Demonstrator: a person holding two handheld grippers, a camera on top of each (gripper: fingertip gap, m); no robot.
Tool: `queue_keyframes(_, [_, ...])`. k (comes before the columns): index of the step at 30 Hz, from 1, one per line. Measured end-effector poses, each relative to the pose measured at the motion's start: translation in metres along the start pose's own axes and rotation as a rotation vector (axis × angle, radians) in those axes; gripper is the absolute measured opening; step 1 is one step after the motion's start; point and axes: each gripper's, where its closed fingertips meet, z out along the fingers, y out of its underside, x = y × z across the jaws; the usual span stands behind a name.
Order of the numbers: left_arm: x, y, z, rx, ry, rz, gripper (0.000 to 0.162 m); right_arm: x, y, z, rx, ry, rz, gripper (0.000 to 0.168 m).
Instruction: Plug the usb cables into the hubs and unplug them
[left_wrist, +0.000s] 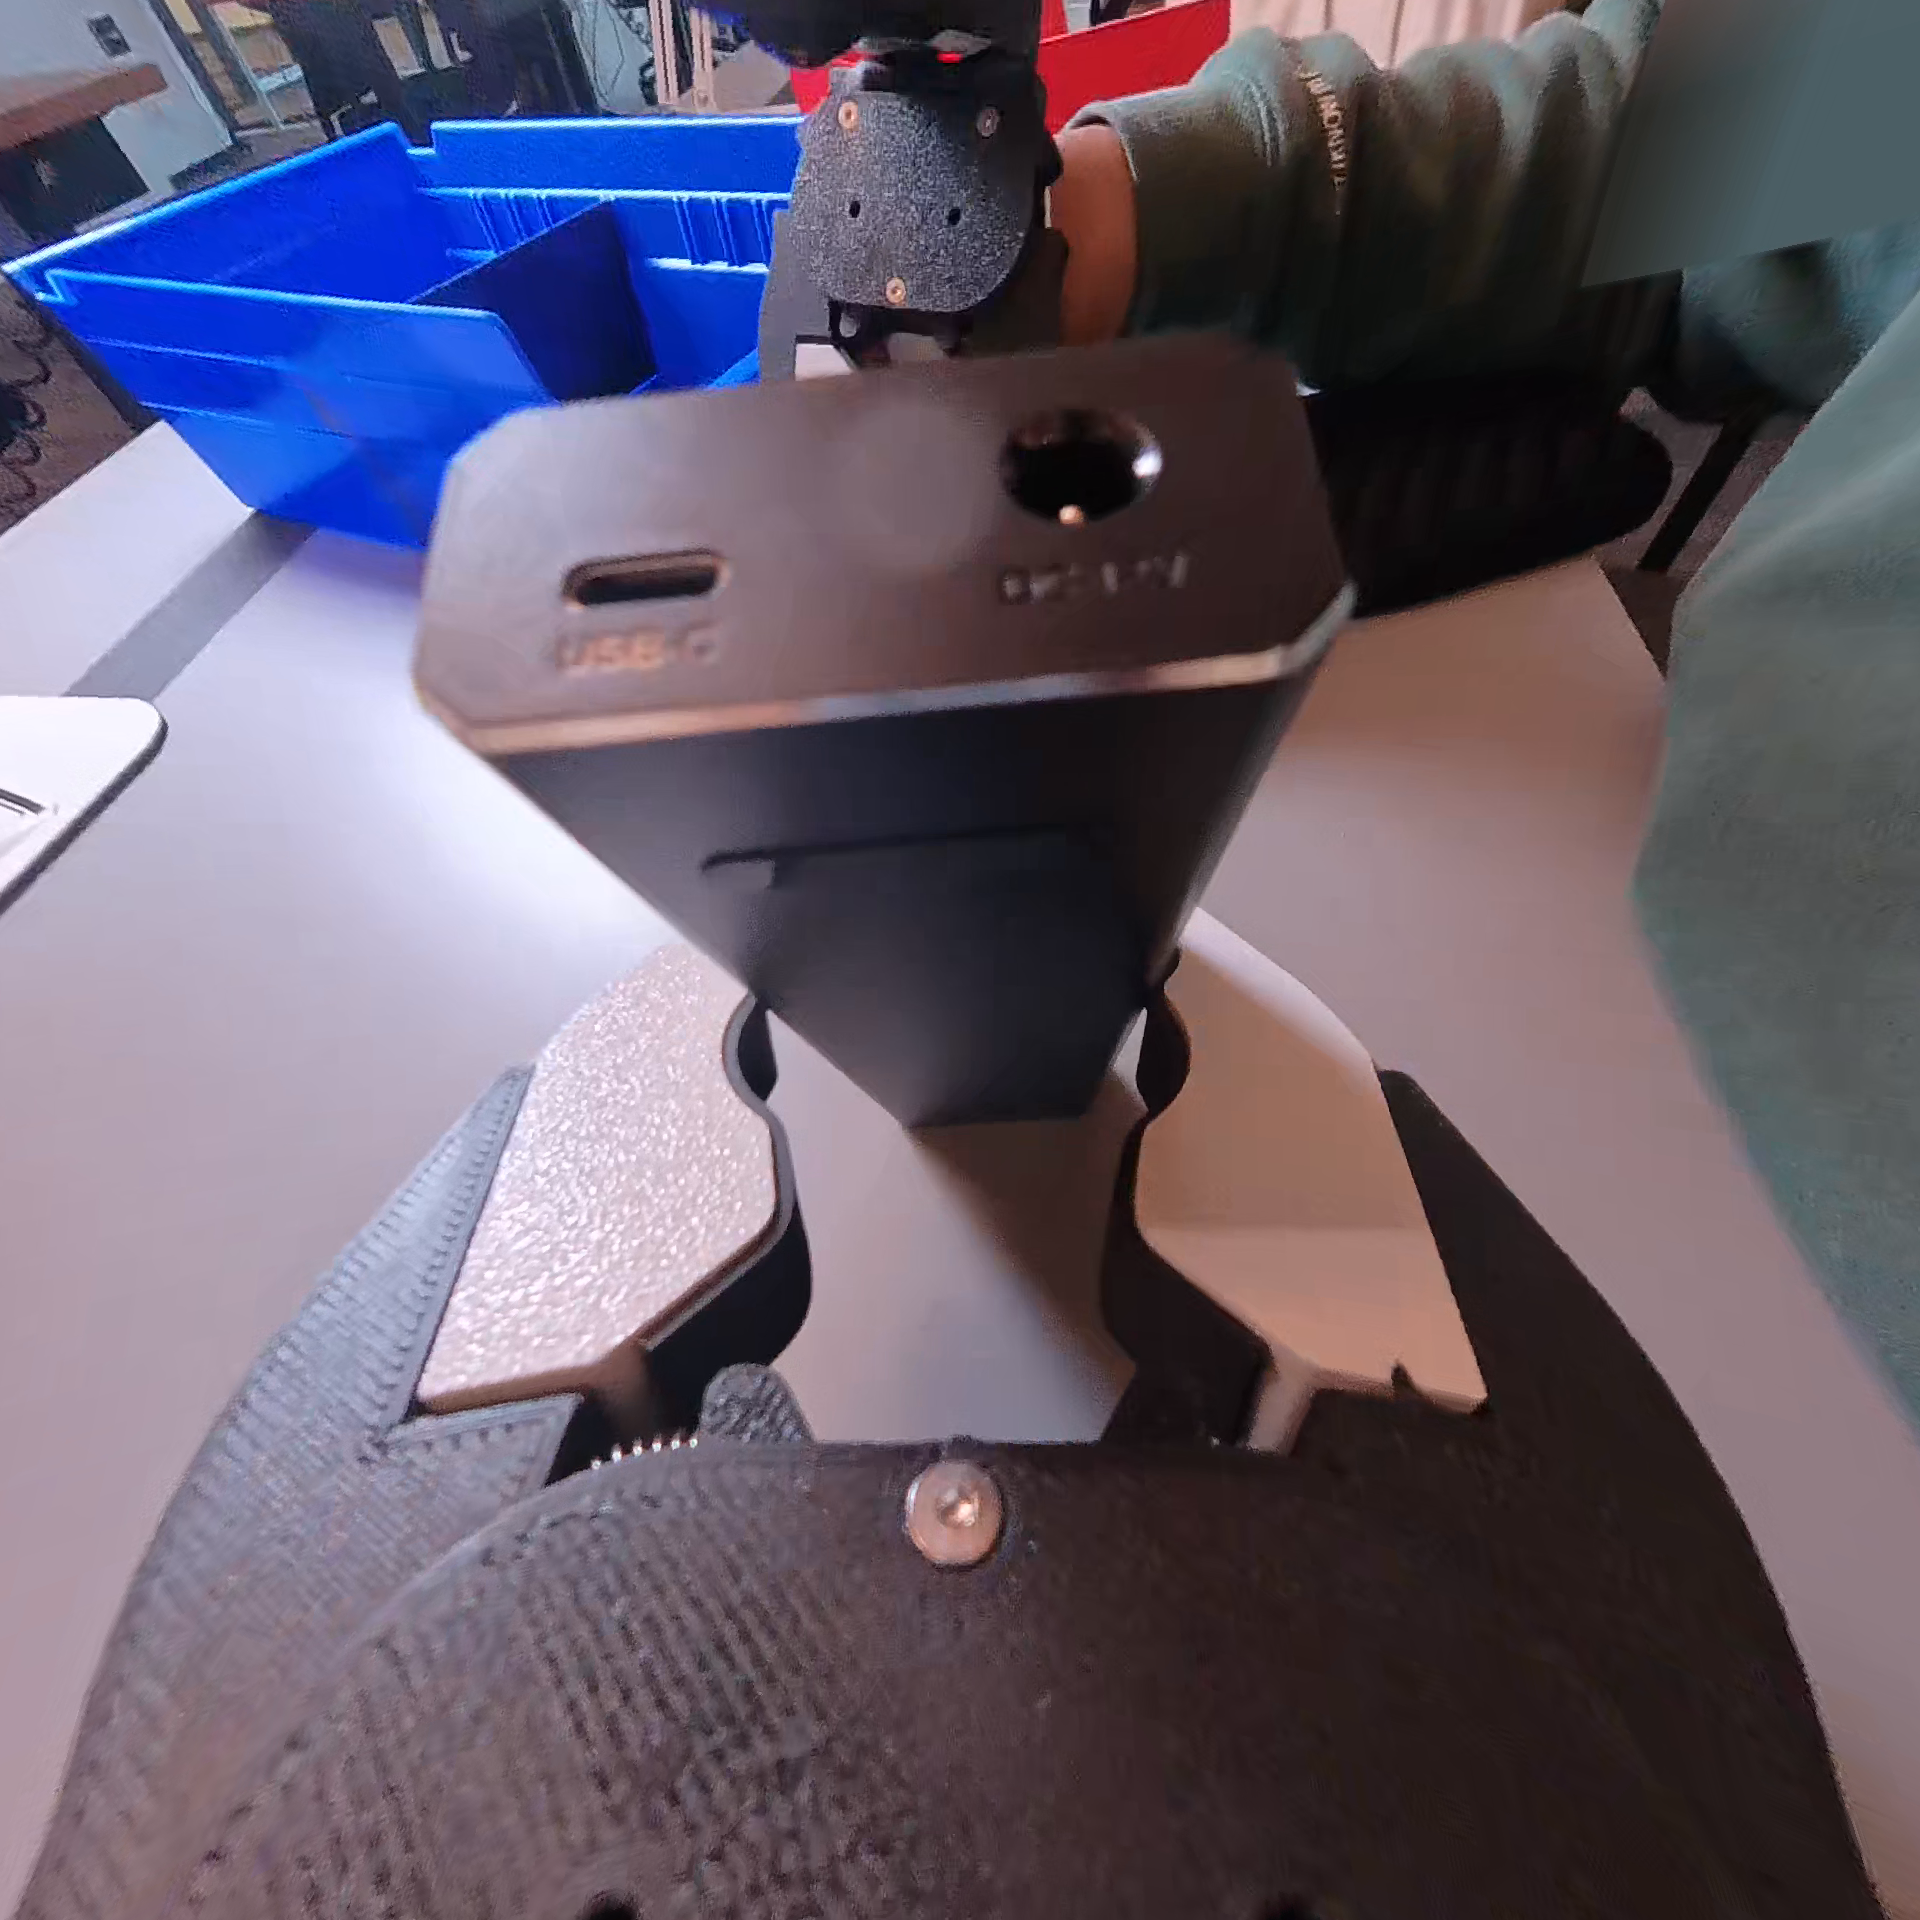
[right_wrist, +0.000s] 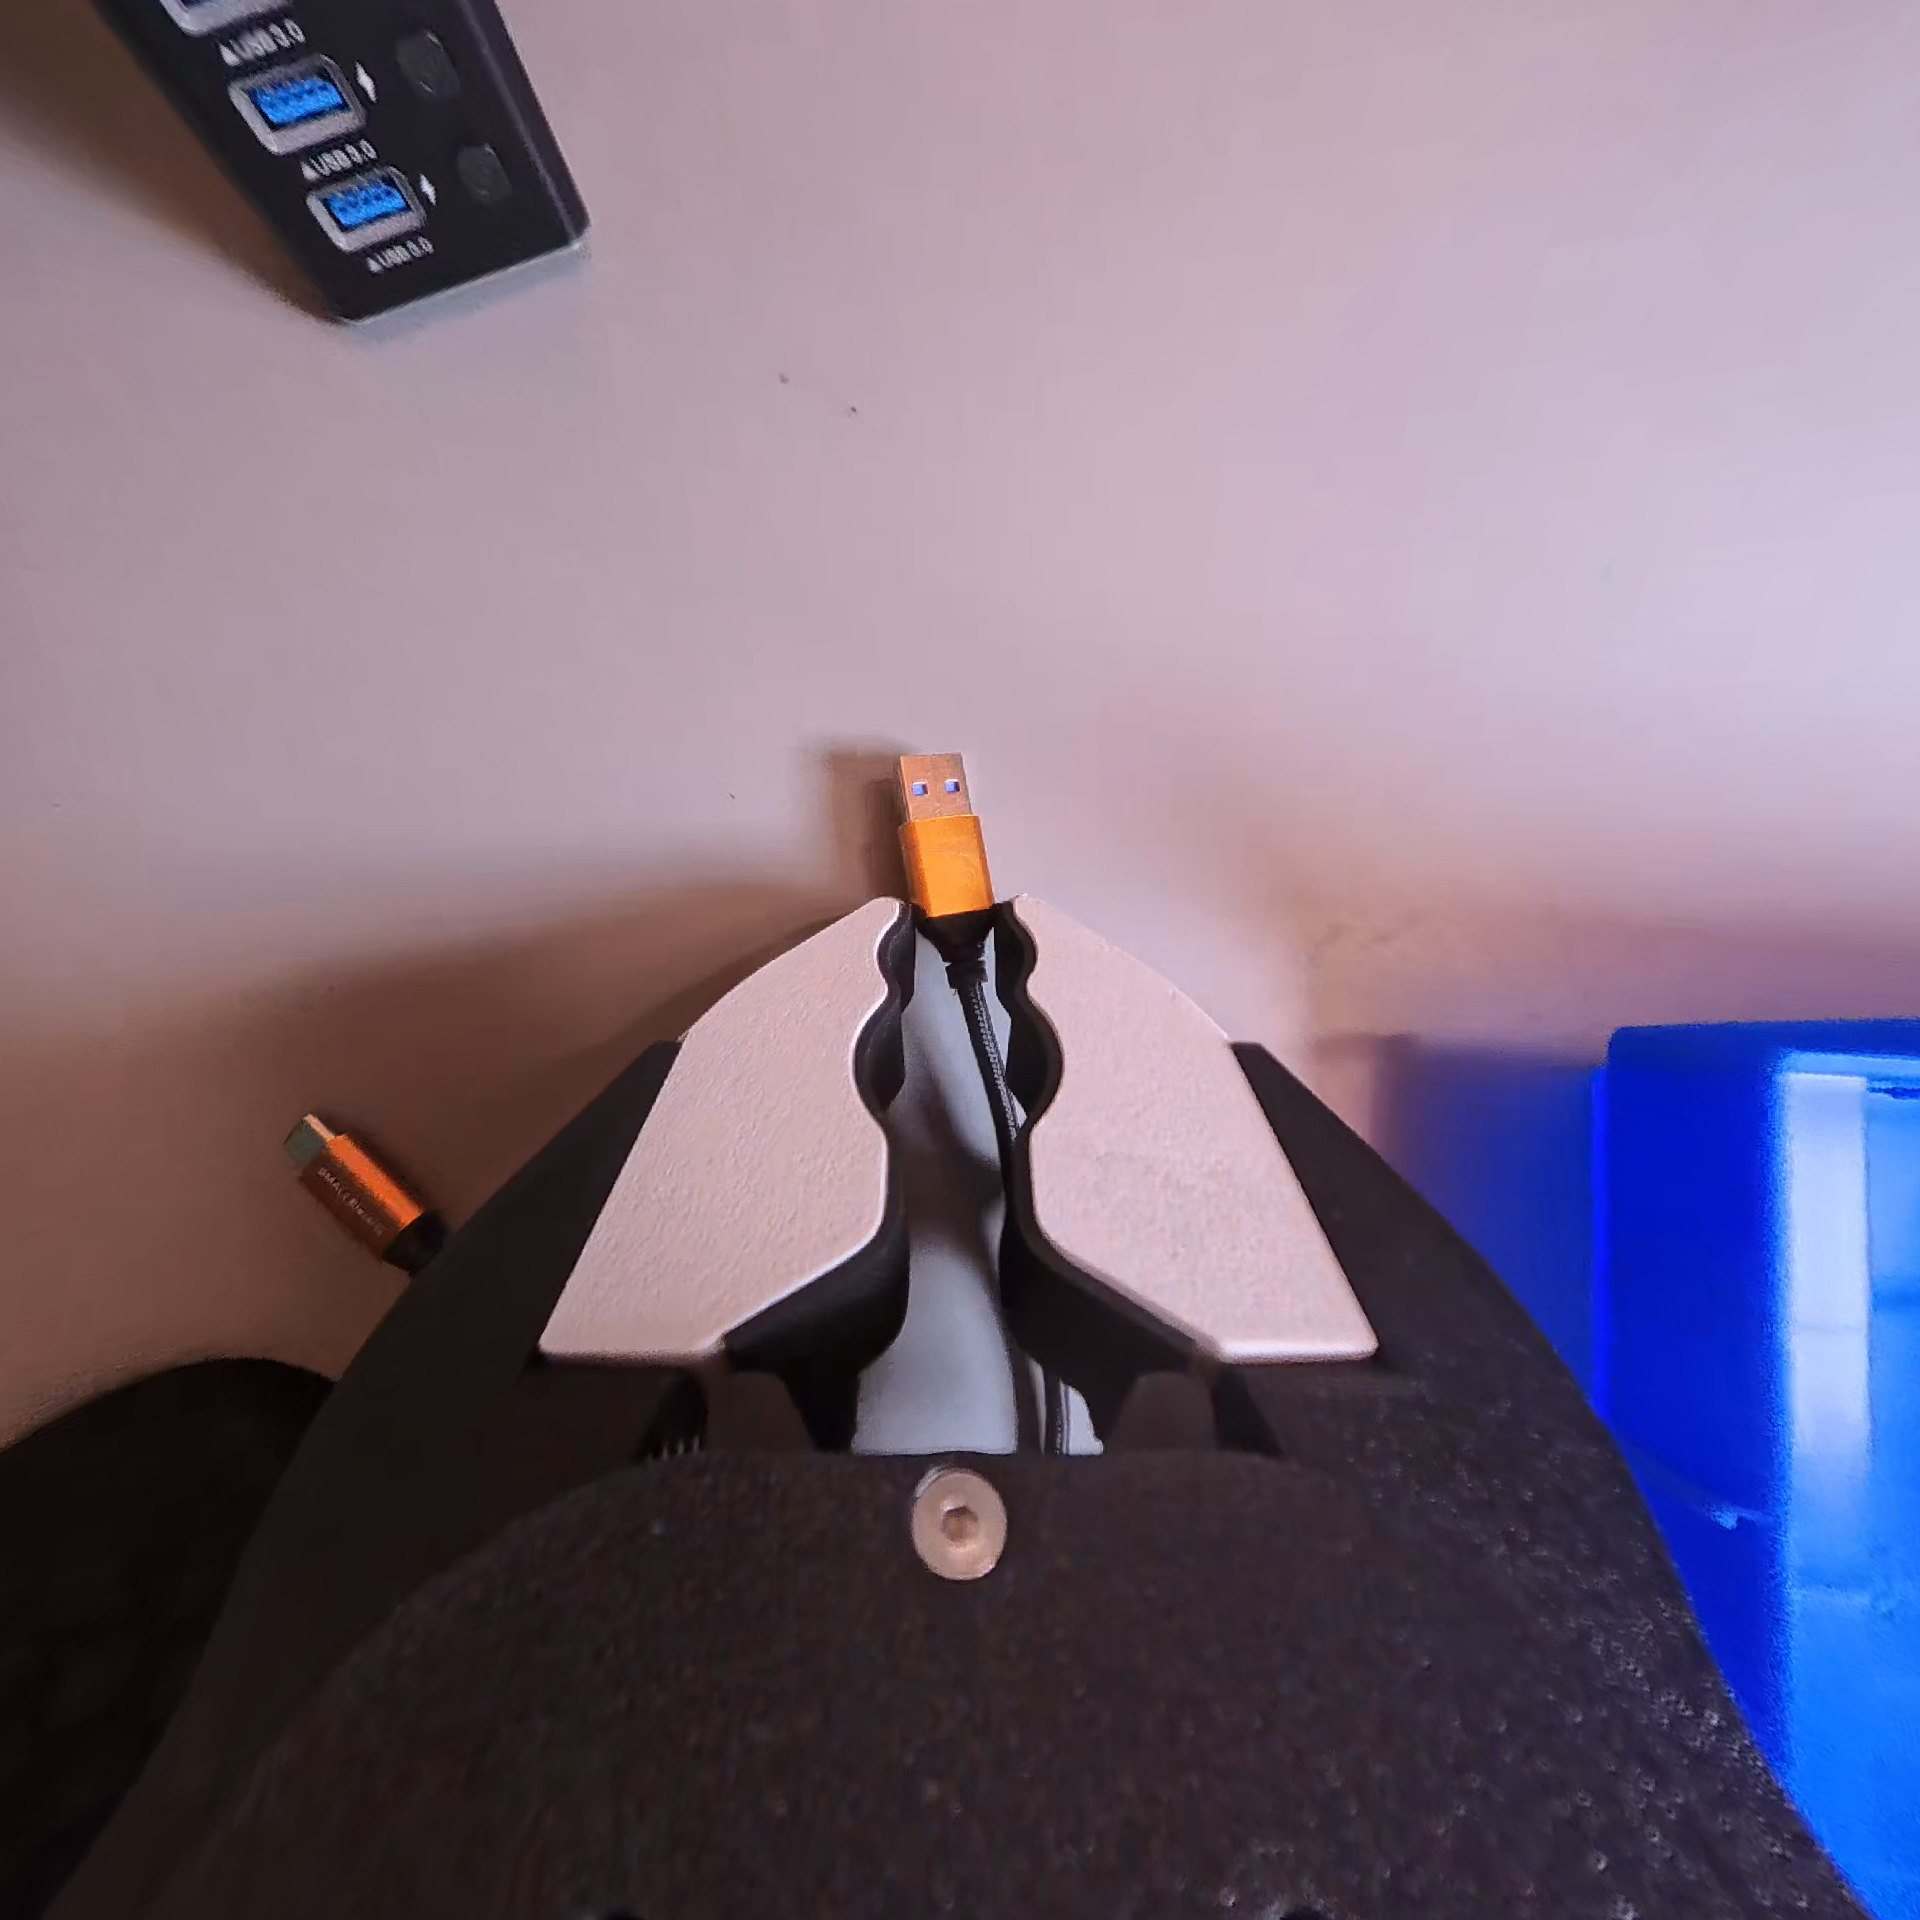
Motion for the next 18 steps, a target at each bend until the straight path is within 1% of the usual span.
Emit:
queue_keyframes(4, [-0.003,0.001,0.000,-0.037,-0.039,0.035,0.067,-0.005,-0.009,-0.002,0.055,0.016,-0.018,0.015])
queue_keyframes(6, [-0.003,-0.004,-0.002,-0.011,-0.056,0.070,0.066,-0.008,-0.019,-0.007,0.110,0.029,-0.029,0.015])
queue_keyframes(7, [0.000,-0.010,-0.003,0.033,-0.039,0.052,0.065,-0.010,-0.026,-0.012,0.142,0.039,-0.042,0.015])
queue_keyframes(10, [0.003,-0.026,-0.006,0.117,-0.026,0.057,0.065,-0.021,-0.059,-0.031,0.250,0.077,-0.128,0.015])
queue_keyframes(13, [0.012,-0.036,-0.008,0.195,0.024,0.053,0.065,-0.044,-0.099,-0.051,0.342,0.109,-0.247,0.014])
queue_keyframes(15, [0.015,-0.042,-0.009,0.236,0.040,0.053,0.064,-0.062,-0.117,-0.053,0.335,0.110,-0.332,0.014])
queue_keyframes(18, [0.017,-0.042,-0.008,0.243,0.052,0.041,0.065,-0.083,-0.129,-0.042,0.271,0.106,-0.411,0.015])
